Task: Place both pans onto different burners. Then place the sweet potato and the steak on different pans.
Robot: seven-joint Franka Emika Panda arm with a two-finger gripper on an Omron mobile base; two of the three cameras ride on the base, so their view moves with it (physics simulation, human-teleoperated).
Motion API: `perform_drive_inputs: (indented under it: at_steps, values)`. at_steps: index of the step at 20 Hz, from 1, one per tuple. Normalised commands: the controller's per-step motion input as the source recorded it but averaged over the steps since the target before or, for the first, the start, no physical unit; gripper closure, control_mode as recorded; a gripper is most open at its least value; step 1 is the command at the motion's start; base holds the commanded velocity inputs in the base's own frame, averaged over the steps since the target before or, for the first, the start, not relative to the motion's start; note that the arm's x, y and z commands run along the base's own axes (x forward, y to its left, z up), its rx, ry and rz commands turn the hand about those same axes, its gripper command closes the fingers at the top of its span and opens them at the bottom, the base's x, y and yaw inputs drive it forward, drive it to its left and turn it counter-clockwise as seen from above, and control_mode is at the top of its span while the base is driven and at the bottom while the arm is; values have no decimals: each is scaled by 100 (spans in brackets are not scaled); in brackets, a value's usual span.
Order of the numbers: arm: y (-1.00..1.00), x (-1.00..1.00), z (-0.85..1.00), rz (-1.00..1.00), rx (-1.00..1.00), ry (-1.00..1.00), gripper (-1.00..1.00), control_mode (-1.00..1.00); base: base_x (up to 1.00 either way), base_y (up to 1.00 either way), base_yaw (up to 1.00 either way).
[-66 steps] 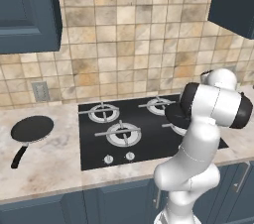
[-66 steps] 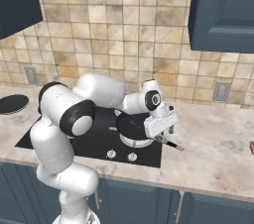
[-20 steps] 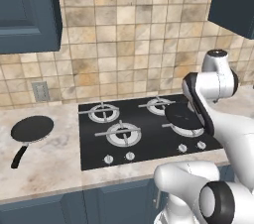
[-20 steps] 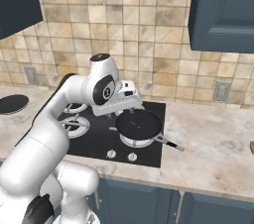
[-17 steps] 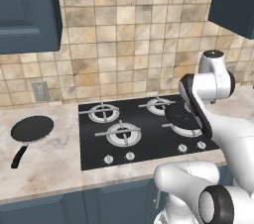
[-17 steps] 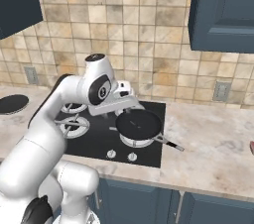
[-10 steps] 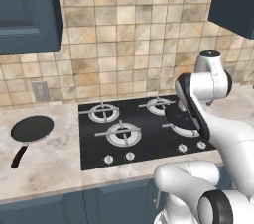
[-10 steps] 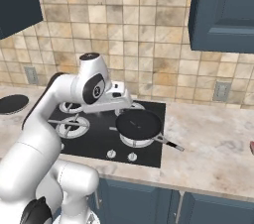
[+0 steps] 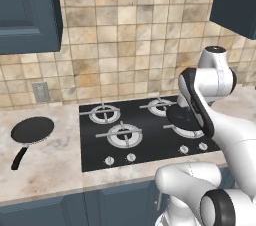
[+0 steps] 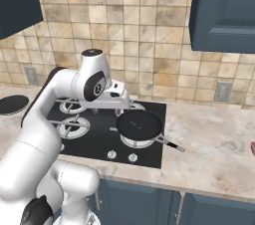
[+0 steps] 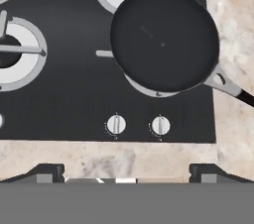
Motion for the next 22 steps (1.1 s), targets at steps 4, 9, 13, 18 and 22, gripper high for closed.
perform_drive_inputs:
  at_steps: [4,9,13,18,22]
  values:
    - [11,-7,0,-10,3,0,-100,-100,0,0,0]
    - [14,-8,0,-5,0,0,-100,100,-6,12,-2]
    - [0,0,0,0,0,0,-100,100,-23,42,-2]
    - [0,0,0,0,0,0,-100,100,-13,67,-1]
    - [0,0,0,0,0,0,-100,100,-13,78,0]
